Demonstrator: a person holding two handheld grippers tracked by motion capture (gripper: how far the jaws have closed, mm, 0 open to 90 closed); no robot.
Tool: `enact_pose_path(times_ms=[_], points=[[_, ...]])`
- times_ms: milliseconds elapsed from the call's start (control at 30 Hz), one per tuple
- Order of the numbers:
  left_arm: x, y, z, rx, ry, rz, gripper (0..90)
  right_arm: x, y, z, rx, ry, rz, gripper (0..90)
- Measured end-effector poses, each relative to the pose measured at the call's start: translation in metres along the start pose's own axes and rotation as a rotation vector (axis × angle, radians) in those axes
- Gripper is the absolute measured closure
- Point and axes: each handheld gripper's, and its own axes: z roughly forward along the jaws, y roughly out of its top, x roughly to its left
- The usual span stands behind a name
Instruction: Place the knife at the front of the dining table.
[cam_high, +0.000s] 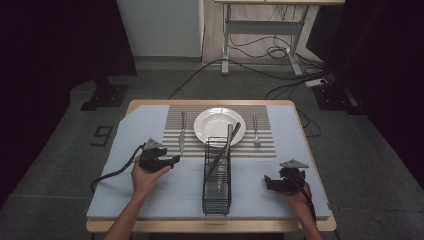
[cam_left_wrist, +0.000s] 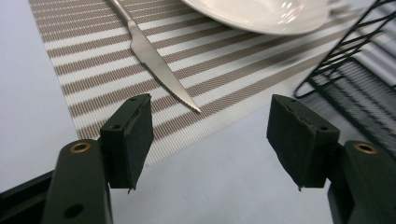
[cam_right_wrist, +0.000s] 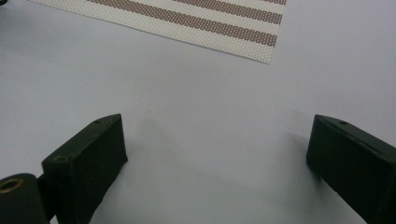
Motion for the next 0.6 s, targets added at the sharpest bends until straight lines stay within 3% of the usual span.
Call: enact_pose_path(times_ms=[67, 133, 333, 533, 600], points=[[0.001, -0.006, -0.007, -0.002, 0.014, 0.002, 31.9, 0.0, 0.0, 0.0, 0.0, 0.0, 0.0, 4.4], [-0.003, -0.012, -0.013, 0.005, 0.041, 0.039, 31.8, 0.0, 0.0, 0.0, 0.0, 0.0, 0.0, 4.4], [-0.012, -0.023, -0.025, -0.014, 0.014, 0.066, 31.9, 0.0, 0.0, 0.0, 0.0, -0.001, -0.001, 4.4], [-0.004, -0.028, -0.025, -0.019, 0.012, 0.027, 31.8, 0.0, 0.0, 0.0, 0.0, -0.001, 0.0, 4.4], [-0.003, -0.028, -0.026, -0.015, 0.029, 0.037, 31.8, 0.0, 0.0, 0.0, 0.001, -0.001, 0.0, 4.4]])
